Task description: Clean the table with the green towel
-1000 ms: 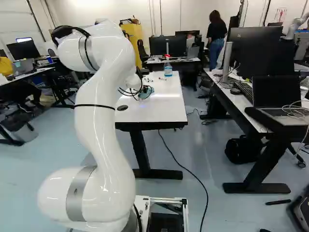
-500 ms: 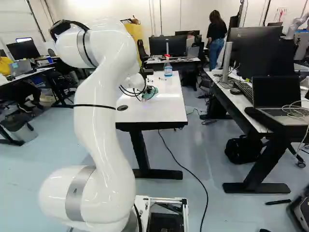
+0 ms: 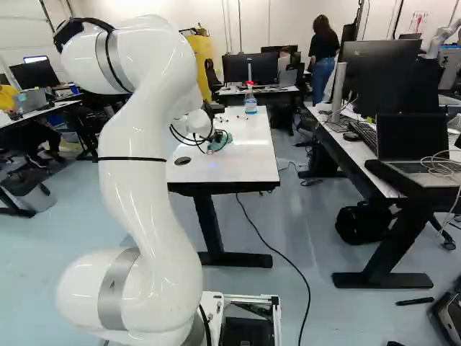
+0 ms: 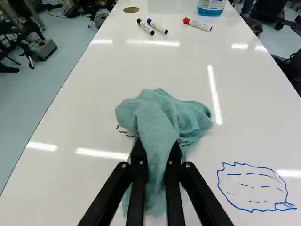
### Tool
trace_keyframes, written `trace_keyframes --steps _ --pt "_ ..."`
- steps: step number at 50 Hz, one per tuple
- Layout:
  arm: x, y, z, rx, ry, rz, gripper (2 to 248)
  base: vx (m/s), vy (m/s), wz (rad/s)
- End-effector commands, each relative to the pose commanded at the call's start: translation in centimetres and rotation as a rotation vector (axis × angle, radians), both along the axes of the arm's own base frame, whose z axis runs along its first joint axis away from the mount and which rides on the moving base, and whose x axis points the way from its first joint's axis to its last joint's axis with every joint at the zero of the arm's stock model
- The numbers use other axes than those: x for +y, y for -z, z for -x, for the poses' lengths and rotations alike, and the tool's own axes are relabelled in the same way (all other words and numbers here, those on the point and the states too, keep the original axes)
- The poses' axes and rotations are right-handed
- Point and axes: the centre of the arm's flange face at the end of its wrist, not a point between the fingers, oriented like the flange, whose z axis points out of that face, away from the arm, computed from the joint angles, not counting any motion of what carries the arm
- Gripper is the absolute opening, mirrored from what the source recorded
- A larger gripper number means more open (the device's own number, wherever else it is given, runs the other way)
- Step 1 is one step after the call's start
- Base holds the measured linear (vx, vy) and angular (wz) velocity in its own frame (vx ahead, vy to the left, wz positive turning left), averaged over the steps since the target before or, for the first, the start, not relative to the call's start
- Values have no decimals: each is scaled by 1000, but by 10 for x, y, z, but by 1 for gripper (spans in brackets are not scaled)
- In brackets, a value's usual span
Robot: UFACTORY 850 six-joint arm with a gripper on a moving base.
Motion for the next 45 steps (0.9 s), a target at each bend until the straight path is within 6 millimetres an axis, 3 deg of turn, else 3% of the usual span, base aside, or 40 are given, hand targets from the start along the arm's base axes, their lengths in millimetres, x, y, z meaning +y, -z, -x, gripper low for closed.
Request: trace_keyframes --steps 29,45 --pt "50 1 -1 -5 -73 -1 43 0 0 0" --pt "57 4 -23 -26 -80 -3 43 0 0 0"
